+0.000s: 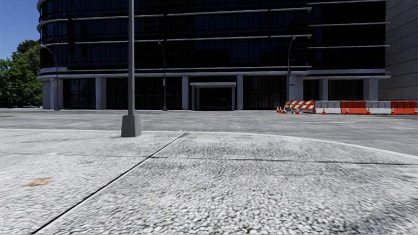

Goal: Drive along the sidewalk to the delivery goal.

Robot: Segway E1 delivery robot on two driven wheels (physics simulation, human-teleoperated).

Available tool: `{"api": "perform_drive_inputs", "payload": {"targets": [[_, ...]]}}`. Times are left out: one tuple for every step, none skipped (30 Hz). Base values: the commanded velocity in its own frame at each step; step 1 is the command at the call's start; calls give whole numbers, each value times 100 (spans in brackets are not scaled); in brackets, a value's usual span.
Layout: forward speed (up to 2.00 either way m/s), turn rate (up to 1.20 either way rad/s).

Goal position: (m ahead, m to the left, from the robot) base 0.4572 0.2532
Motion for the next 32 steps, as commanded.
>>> {"api": "perform_drive_inputs", "payload": {"targets": [[35,0],[12,0],[0,0],[0,0],[0,0],[0,0],[0,0],[0,0],[0,0],[0,0],[0,0],[0,0],[0,0],[0,0],[0,0],[0,0],[0,0],[0,0],[0,0],[0,0],[0,0],[0,0],[0,0],[0,0],[0,0],[0,0],[0,0],[0,0],[0,0],[0,0],[0,0],[0,0]]}}
